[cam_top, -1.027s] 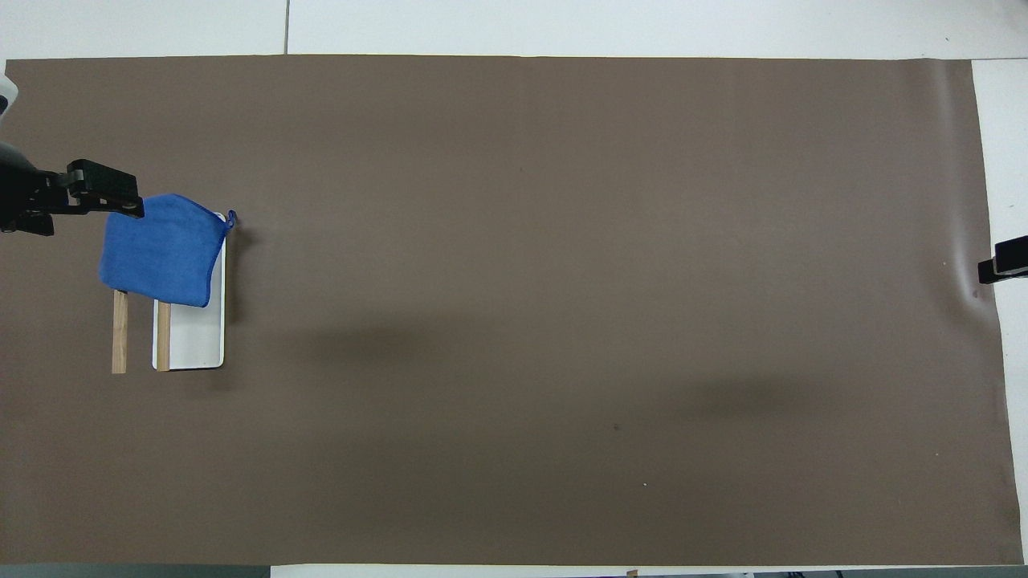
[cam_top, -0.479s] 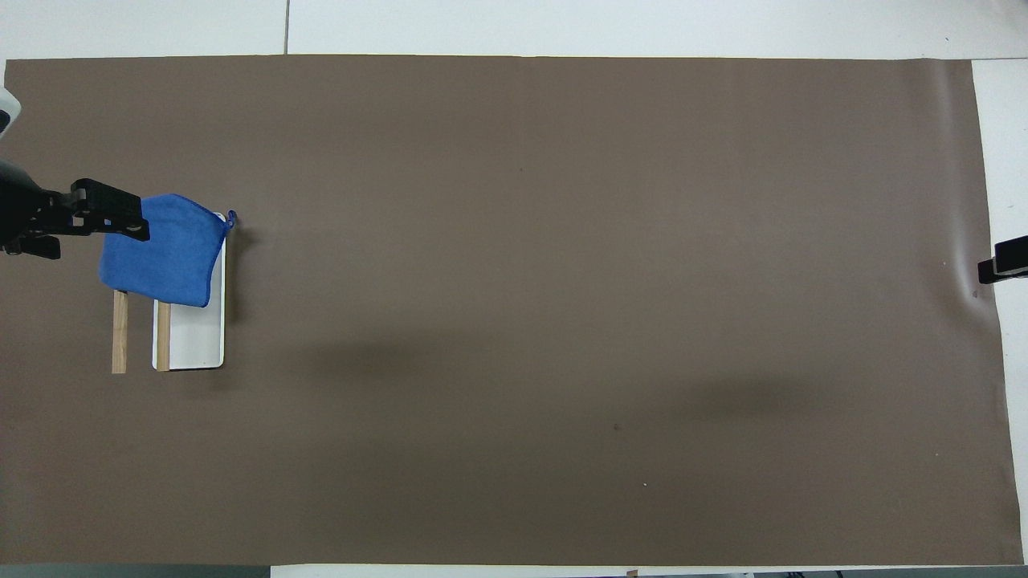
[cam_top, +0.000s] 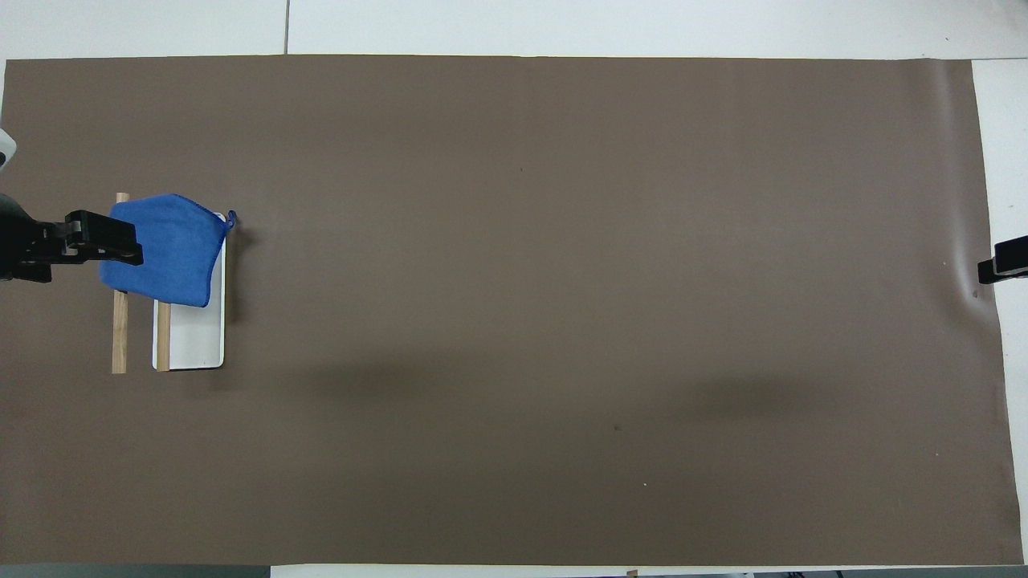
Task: Right arm passes towel to left arm to hang
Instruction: 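Open the left gripper and draw it back from the hung towel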
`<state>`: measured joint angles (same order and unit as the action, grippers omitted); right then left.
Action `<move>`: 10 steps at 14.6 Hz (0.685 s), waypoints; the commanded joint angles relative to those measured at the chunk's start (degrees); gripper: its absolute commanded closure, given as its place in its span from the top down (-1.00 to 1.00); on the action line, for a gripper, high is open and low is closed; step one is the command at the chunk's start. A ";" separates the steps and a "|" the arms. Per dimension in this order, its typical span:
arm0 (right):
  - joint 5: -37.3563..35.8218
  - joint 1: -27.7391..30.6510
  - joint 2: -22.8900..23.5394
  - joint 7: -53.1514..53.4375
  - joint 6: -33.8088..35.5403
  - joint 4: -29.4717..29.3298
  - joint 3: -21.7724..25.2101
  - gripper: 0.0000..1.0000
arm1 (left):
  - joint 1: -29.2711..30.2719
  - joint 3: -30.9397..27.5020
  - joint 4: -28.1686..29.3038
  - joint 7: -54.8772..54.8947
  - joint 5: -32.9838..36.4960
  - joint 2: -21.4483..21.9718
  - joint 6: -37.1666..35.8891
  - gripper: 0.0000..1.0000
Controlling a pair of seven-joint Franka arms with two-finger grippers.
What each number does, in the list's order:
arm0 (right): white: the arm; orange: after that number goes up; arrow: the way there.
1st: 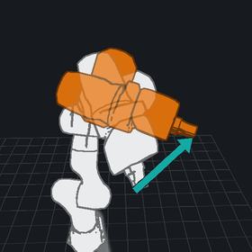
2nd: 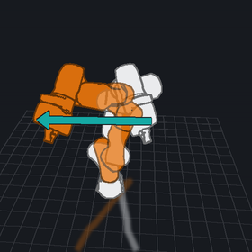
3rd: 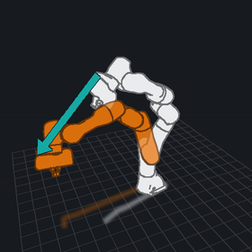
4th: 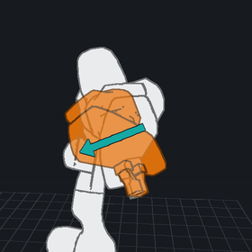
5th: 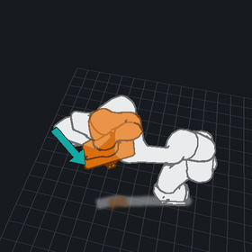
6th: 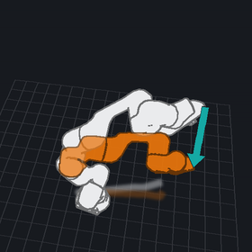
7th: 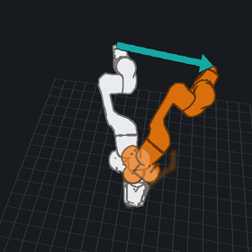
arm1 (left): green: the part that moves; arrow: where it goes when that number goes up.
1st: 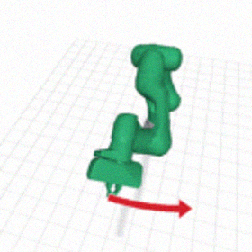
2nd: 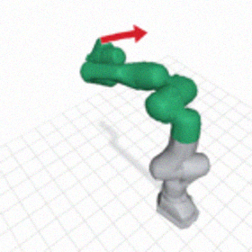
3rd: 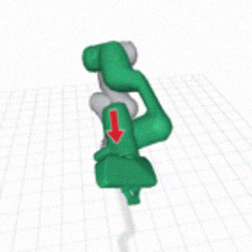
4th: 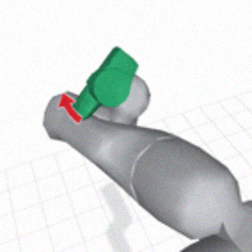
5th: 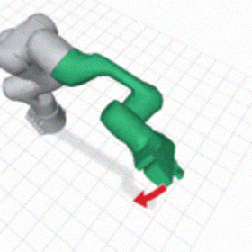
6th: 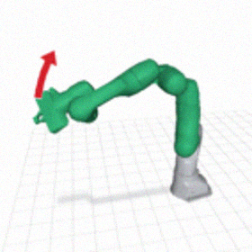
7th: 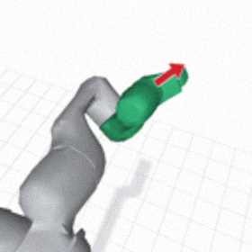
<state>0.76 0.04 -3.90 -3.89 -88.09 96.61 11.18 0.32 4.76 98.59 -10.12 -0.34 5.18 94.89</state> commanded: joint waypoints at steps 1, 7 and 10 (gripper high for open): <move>0.65 -0.12 -1.02 0.55 -0.42 1.30 0.15 1.00 | -0.23 -0.19 -1.20 1.50 1.13 -0.25 1.18 1.00; 0.65 0.23 -1.02 0.46 -0.42 1.21 0.15 1.00 | 0.12 -0.19 -2.71 7.66 2.44 -1.05 -1.02 1.00; 0.65 0.23 -1.02 0.46 -0.51 1.21 0.15 1.00 | 0.21 -0.19 -2.53 7.66 2.18 -0.78 -2.51 1.00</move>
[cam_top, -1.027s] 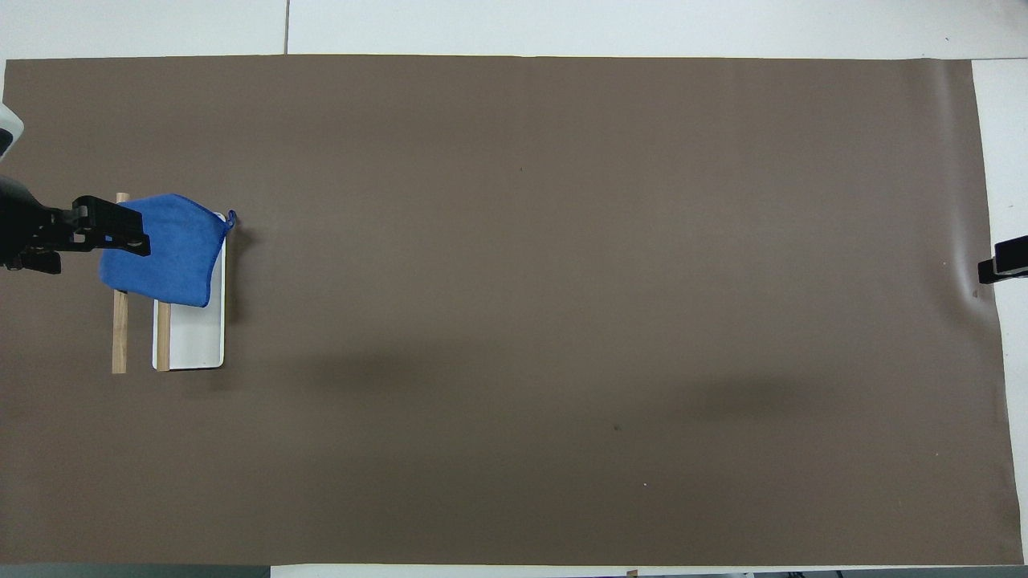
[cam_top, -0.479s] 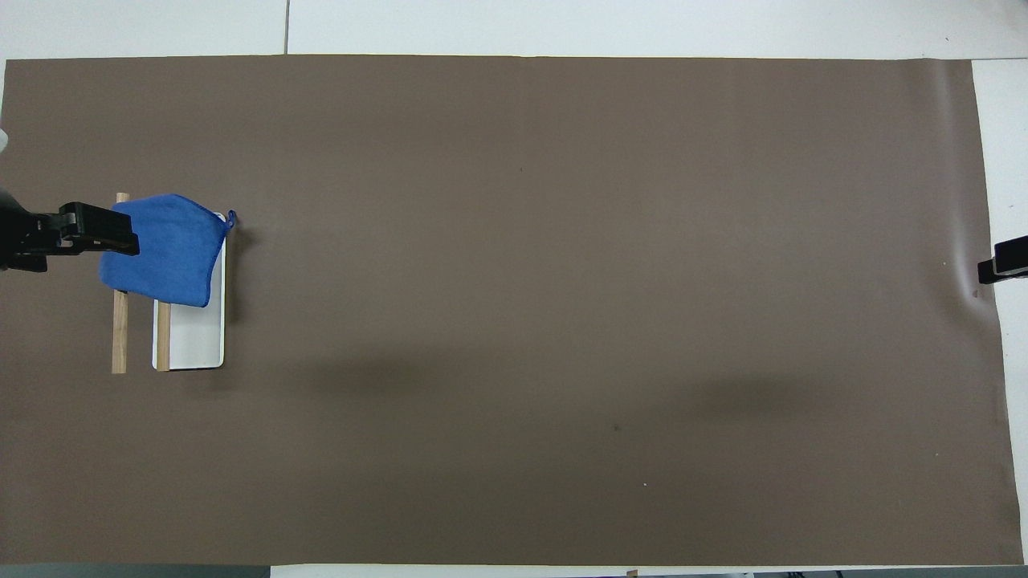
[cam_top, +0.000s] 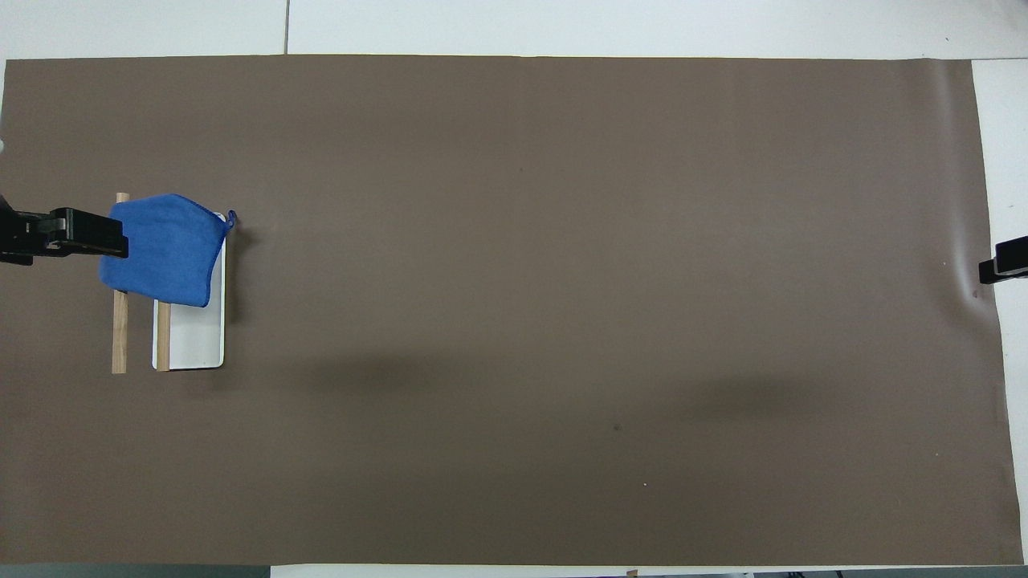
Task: Right arm passes towel to left arm to hang
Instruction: 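Open the left gripper and draw it back from the hung towel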
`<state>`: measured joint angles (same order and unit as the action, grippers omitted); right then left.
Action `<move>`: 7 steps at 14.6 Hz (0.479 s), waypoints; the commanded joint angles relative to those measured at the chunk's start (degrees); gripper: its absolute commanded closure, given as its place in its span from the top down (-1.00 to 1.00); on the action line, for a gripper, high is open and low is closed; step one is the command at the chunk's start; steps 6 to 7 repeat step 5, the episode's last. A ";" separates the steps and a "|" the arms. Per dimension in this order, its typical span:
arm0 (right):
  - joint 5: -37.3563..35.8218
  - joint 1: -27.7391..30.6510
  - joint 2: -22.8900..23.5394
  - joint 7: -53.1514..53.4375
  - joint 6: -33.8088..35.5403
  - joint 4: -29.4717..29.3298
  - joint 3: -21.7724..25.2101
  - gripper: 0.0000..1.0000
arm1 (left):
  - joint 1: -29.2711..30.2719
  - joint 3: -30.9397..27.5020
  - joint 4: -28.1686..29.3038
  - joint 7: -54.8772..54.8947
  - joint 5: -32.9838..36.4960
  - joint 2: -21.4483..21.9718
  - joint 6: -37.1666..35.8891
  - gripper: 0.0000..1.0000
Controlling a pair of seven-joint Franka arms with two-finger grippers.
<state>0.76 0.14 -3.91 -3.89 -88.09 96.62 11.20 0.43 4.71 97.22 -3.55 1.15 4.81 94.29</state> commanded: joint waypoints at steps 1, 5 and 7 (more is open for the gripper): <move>0.65 0.12 -1.02 0.38 -0.51 1.20 0.14 1.00 | 0.10 -0.06 -0.89 1.09 0.52 -0.24 -2.26 1.00; 0.65 0.03 -1.02 0.29 -0.51 1.20 0.14 1.00 | 0.10 -0.05 -0.19 0.47 -0.18 0.03 -2.18 1.00; 0.65 0.03 -1.02 0.29 -0.51 1.20 0.14 1.00 | 0.10 -0.05 -0.19 0.47 -0.18 0.03 -2.18 1.00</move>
